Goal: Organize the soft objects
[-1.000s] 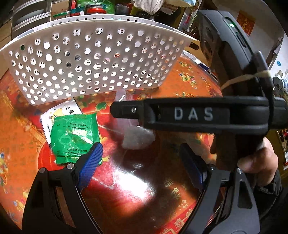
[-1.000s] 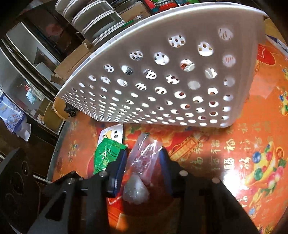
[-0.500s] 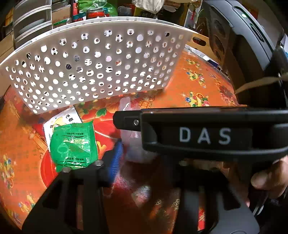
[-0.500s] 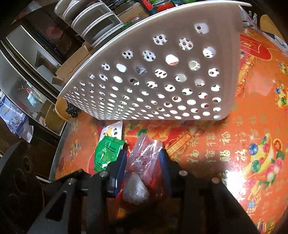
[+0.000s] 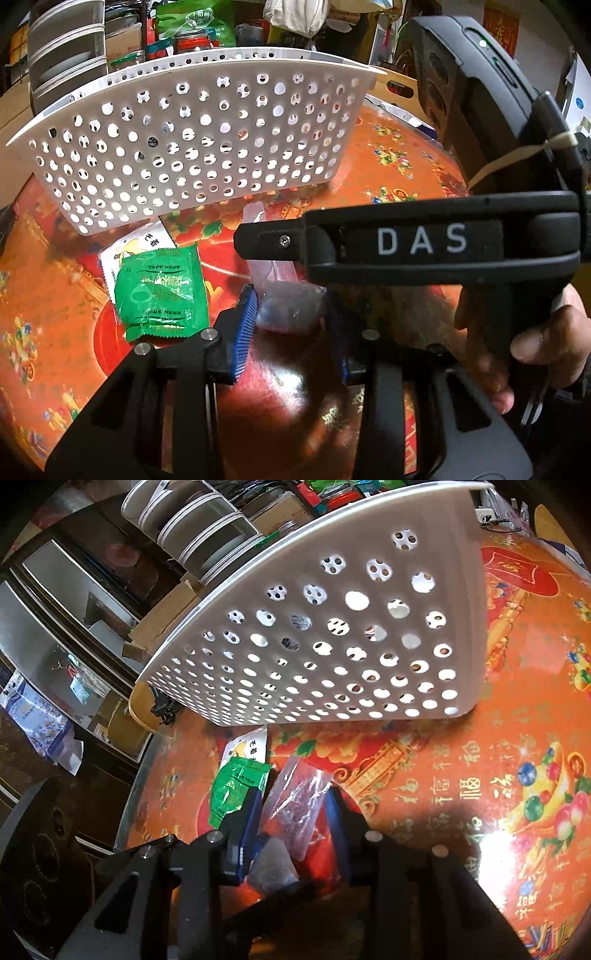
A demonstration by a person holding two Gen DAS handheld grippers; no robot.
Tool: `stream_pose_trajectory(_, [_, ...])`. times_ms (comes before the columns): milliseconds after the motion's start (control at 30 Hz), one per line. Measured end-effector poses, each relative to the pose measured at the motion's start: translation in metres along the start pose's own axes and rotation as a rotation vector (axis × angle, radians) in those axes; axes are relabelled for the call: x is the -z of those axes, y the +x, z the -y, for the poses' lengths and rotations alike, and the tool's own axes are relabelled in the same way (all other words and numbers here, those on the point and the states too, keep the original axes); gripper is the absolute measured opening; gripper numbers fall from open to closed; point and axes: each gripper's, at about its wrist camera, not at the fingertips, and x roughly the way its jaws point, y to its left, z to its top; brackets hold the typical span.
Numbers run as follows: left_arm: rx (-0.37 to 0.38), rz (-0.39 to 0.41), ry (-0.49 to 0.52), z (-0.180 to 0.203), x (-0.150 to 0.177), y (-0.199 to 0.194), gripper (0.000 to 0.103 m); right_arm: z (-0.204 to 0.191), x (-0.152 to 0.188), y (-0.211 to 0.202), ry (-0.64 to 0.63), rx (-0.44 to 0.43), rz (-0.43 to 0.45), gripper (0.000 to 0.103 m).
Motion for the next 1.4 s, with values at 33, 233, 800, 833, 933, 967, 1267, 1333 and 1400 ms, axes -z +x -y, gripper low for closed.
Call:
stream_pose_trajectory(33, [0.021, -0.001, -0.003, -0.002, 0.004, -0.008, 0.033, 0.000, -0.001, -0.002, -0.008, 0.044, 0.026, 0.034])
stream_pose_trajectory(233, [0.030, 0.027, -0.020, -0.007, 0.013, -0.022, 0.033, 0.009, 0.002, -0.005, 0.021, 0.011, 0.017, 0.034])
stream_pose_trajectory(800, [-0.054, 0.127, -0.050, -0.046, 0.002, -0.081, 0.033, -0.015, 0.006, -0.050, -0.104, 0.143, 0.133, 0.034])
stream_pose_trajectory(833, [-0.057, 0.132, -0.049, -0.048, 0.000, -0.084, 0.033, -0.016, 0.006, -0.051, -0.106, 0.145, 0.135, 0.034])
stream_pose_trajectory(933, [-0.066, 0.140, -0.047, -0.047, -0.004, -0.091, 0.033, -0.019, 0.005, -0.053, -0.119, 0.161, 0.139, 0.034])
stream_pose_trajectory(967, [-0.070, 0.142, -0.046, -0.047, -0.006, -0.092, 0.033, -0.020, 0.006, -0.054, -0.124, 0.168, 0.141, 0.034])
stream_pose_trajectory(1267, [-0.102, 0.187, -0.043, -0.046, -0.026, -0.115, 0.033, -0.048, 0.005, -0.075, -0.224, 0.237, 0.194, 0.034])
stream_pose_trajectory(1333, [-0.116, 0.204, -0.045, -0.048, -0.033, -0.125, 0.033, -0.058, 0.003, -0.084, -0.253, 0.247, 0.210, 0.034])
stream_pose_trajectory(1400, [-0.122, 0.219, -0.045, -0.049, -0.042, -0.135, 0.033, -0.065, -0.002, -0.092, -0.277, 0.254, 0.225, 0.034])
